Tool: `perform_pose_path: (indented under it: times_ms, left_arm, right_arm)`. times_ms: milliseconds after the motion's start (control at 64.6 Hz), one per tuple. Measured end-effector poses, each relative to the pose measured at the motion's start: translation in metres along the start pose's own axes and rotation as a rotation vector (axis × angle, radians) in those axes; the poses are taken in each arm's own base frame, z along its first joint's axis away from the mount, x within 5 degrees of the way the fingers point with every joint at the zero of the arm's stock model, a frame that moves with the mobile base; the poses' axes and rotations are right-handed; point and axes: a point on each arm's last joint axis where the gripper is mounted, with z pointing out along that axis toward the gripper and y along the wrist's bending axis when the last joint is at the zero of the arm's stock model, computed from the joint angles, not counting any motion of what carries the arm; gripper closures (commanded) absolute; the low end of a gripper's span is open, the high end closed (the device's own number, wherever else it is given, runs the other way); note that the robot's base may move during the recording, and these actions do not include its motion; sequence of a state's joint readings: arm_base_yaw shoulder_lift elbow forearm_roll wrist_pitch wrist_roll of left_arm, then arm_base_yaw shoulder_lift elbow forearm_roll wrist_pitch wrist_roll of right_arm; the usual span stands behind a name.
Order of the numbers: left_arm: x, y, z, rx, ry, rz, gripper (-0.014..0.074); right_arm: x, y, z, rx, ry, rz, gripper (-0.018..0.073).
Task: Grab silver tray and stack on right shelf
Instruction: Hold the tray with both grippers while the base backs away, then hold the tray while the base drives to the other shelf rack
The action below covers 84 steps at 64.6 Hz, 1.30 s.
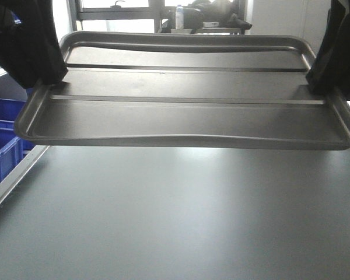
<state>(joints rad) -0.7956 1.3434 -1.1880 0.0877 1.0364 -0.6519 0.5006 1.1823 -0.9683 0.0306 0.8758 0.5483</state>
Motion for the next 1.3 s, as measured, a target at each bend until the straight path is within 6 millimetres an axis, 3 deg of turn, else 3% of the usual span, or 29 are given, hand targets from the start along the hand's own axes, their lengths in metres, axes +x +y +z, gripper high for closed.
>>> perform_pose_path:
  times_ms: [1300]
  left_arm:
    - [0.0,0.0,0.0,0.0,0.0,0.0,0.069]
  right_arm:
    - [0.0,0.0,0.0,0.0,0.0,0.0,0.0503]
